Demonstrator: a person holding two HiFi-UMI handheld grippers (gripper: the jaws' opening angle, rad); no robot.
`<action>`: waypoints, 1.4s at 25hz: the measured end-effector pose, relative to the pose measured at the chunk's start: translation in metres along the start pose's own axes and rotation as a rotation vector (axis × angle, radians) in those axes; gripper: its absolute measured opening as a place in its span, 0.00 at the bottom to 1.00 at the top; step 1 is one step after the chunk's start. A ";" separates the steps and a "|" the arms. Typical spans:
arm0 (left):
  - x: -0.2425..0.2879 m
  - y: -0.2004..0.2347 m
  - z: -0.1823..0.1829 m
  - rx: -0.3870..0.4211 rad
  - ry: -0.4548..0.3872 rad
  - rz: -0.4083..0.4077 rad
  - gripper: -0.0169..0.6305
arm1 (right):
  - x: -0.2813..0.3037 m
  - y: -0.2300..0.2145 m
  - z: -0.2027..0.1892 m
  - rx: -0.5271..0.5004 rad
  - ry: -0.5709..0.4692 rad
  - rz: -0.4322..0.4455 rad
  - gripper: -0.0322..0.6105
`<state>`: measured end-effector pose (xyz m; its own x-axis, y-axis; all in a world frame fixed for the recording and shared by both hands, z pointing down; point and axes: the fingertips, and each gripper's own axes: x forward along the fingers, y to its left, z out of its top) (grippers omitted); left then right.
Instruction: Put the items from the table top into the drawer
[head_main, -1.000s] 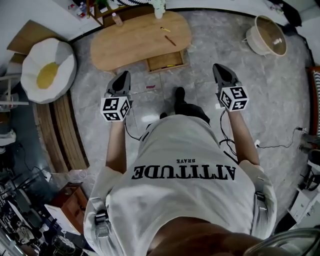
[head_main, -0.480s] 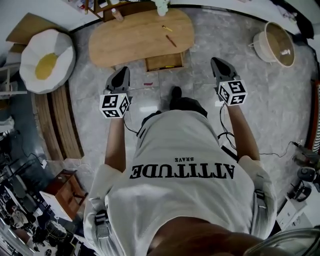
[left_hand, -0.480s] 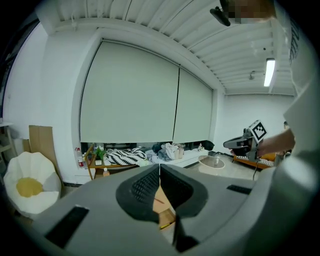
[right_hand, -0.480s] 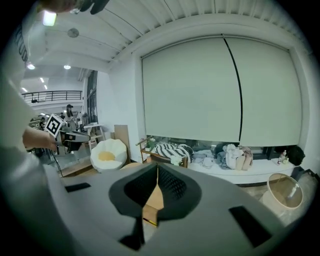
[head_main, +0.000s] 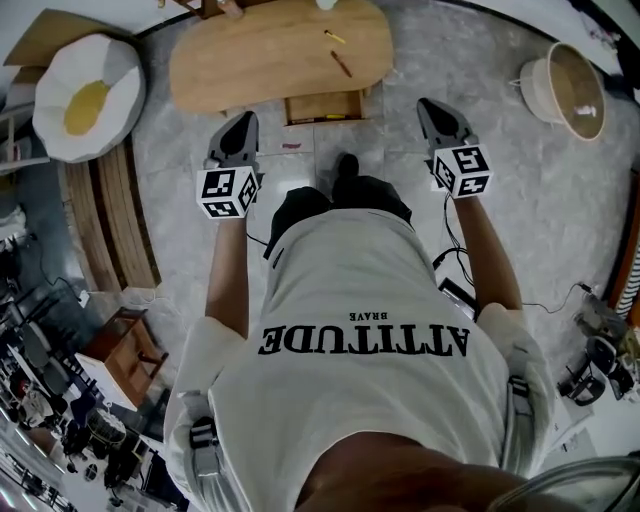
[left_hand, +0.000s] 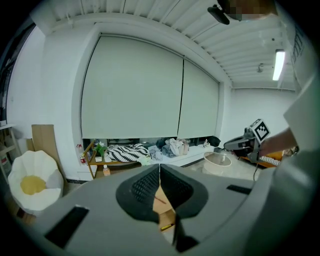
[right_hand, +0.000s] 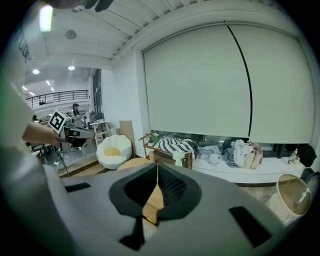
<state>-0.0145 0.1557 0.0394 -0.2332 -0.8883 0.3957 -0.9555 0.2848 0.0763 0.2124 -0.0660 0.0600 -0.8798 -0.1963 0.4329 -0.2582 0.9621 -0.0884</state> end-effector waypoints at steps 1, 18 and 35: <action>0.004 -0.001 -0.001 -0.001 0.007 -0.001 0.06 | 0.003 -0.003 -0.001 0.004 0.004 0.003 0.08; 0.051 0.035 -0.026 -0.017 0.078 -0.016 0.06 | 0.067 0.008 -0.031 0.044 0.129 0.024 0.08; 0.132 0.128 -0.081 0.048 0.166 -0.136 0.06 | 0.189 0.035 -0.052 0.005 0.292 0.041 0.08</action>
<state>-0.1530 0.1045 0.1758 -0.0729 -0.8449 0.5299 -0.9845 0.1460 0.0973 0.0578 -0.0599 0.1853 -0.7375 -0.0937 0.6688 -0.2271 0.9671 -0.1150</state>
